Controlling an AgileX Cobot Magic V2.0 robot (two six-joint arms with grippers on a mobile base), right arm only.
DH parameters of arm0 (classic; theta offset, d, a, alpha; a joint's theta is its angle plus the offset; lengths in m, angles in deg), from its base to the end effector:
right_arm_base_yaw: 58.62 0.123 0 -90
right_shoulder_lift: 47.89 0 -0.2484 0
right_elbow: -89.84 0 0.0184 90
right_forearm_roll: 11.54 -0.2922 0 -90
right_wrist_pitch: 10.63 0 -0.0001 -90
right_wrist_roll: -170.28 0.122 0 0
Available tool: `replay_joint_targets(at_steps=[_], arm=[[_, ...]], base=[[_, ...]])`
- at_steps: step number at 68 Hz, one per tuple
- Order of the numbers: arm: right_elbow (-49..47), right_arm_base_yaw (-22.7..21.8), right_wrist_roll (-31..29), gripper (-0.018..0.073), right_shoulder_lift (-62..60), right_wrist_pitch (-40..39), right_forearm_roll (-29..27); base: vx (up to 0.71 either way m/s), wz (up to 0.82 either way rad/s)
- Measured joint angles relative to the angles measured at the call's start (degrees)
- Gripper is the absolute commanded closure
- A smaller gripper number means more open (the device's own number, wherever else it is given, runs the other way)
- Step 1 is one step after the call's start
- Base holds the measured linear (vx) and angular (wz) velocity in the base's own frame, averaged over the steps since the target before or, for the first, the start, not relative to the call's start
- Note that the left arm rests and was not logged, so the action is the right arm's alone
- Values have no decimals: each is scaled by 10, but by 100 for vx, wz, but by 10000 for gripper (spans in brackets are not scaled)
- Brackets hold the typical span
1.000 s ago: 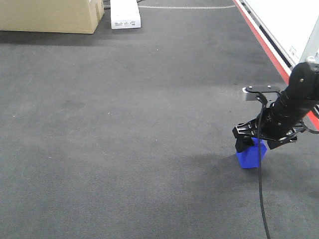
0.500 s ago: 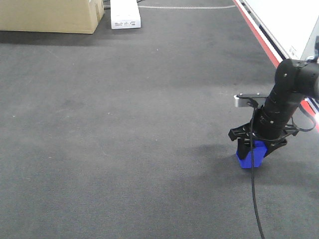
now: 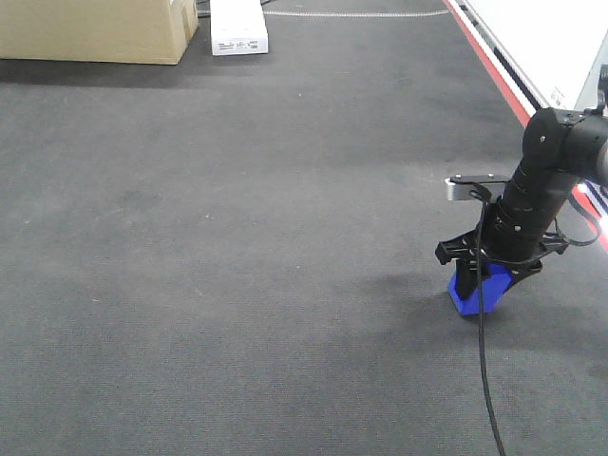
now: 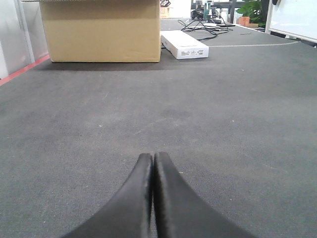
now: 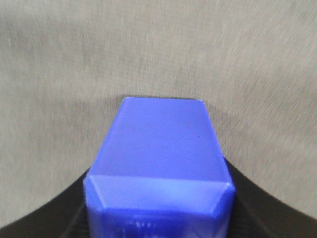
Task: Pour parts from conveyor to right shelf
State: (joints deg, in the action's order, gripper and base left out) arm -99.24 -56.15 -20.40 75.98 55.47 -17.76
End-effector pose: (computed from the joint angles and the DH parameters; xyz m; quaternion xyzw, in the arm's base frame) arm 0.4088 0.0297 0.1020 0.0921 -0.9945 -0.0499 0.0042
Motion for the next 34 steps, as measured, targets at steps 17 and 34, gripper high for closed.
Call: replay_joint_targets(at_steps=[17,34], arm=[[76,0,-2,566,-115,-90,-9],[244,0,-2,566,-351,-204,-13]], base=[[0,0],[0,0]])
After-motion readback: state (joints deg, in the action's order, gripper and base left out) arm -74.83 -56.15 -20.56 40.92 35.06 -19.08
